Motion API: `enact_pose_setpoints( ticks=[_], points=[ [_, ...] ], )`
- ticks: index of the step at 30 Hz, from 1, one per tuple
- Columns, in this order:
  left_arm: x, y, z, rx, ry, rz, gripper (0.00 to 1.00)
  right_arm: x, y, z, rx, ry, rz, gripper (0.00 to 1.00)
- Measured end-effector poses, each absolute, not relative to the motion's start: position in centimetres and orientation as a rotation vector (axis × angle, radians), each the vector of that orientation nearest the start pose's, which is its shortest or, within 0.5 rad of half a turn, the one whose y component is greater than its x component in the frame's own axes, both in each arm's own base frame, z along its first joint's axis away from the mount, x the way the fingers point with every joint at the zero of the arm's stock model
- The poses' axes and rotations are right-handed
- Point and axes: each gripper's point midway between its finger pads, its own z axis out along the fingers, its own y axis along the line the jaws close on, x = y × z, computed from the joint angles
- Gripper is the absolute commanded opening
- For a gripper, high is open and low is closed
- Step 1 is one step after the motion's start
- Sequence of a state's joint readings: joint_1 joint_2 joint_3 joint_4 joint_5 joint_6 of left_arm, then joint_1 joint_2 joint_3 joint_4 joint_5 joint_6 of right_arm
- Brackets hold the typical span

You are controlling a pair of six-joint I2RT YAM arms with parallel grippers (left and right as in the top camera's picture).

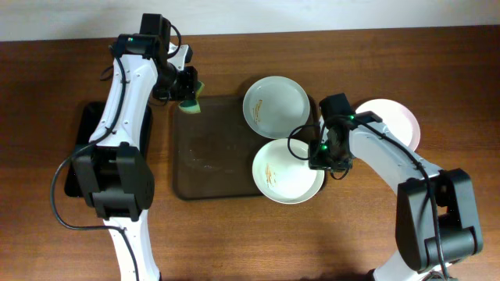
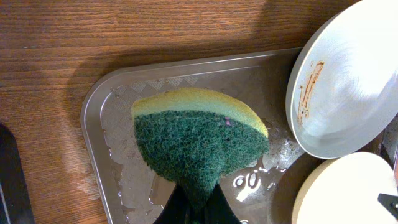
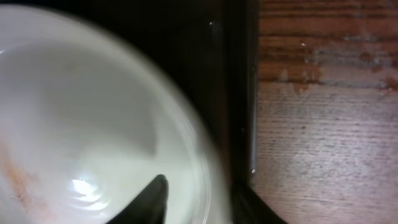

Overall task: Clean dirty plates on tray and stack at the side
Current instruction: 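Move right gripper back and grasp the white plate rim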

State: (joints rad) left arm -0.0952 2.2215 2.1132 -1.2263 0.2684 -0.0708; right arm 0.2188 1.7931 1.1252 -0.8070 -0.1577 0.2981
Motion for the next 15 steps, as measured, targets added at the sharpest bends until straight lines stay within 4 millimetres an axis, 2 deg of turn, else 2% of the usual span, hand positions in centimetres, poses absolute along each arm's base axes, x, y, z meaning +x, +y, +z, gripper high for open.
enact_pose_setpoints(
  ticks=[2,4,8,10,15],
  points=[
    [48.0,-9.2,12.4,0.082,2.899,-0.419,0.01,31.7,10.0,2.3,0.103,3.078,0.273,0.04],
    [48.0,-9.2,12.4,0.082,2.899,-0.419,0.01,31.2,10.9,2.3,0.061,3.087,0.285,0.04],
    [48.0,-9.2,12.4,0.082,2.899,-0.419,0.01,29.0,15.3,2.7,-0.008,3.14,0.437,0.04],
    [48.0,-9.2,12.4,0.082,2.899,-0.419,0.01,28.4,17.1,3.1,-0.012,3.147,0.478,0.04],
    [48.0,-9.2,12.4,0.082,2.899,-0.419,0.01,30.4,23.5,5.1,0.0,3.002,0.608,0.04]
  ],
)
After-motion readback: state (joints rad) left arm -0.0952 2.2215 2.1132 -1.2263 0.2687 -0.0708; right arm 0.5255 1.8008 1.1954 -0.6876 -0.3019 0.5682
